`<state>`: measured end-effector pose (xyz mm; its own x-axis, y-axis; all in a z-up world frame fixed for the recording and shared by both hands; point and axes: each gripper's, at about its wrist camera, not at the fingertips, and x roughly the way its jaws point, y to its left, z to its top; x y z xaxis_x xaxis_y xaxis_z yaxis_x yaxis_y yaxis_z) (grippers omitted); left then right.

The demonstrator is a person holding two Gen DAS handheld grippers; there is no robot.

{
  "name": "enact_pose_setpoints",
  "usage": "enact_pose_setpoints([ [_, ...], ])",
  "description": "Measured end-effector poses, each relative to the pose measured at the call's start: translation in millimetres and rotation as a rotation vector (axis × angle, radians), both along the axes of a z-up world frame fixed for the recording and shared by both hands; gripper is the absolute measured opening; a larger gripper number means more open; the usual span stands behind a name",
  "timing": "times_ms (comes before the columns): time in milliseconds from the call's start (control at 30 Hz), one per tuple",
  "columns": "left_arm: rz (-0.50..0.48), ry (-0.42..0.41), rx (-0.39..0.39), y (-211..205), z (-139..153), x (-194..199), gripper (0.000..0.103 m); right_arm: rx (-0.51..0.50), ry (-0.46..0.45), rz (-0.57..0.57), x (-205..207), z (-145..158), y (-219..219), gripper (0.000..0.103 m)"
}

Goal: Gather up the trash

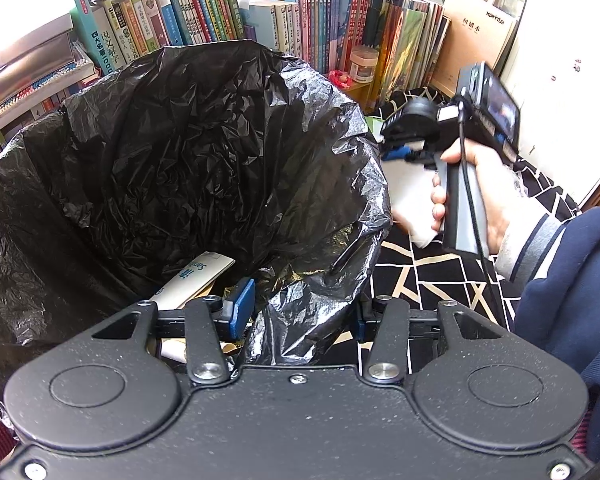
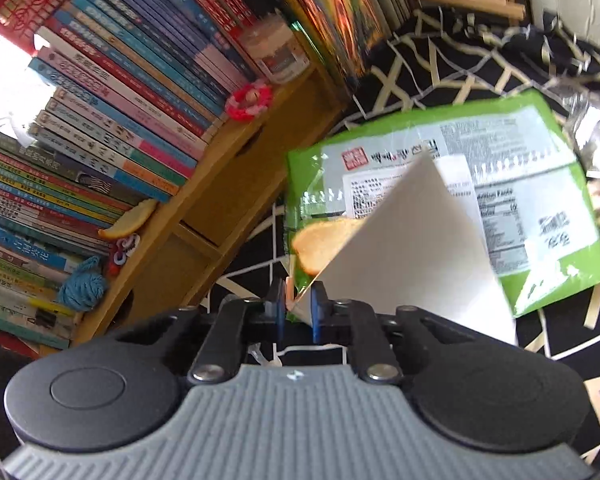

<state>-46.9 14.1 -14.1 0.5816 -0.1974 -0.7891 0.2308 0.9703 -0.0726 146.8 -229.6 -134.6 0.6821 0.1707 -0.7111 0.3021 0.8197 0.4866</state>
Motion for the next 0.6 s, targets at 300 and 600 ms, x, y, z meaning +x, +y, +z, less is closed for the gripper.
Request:
enact_pose_setpoints([
  [300, -0.002, -0.004, 0.004, -0.7, 0.1, -0.8, 0.045, 0.017, -0.174, 0.052, -16.7, 63.5, 12.3, 0.009],
  [600, -0.001, -0.003, 0.004, -1.0, 0.1, -0.5, 0.045, 0.111, -0.316, 0.183, -44.3, 130.3, 30.4, 0.007],
])
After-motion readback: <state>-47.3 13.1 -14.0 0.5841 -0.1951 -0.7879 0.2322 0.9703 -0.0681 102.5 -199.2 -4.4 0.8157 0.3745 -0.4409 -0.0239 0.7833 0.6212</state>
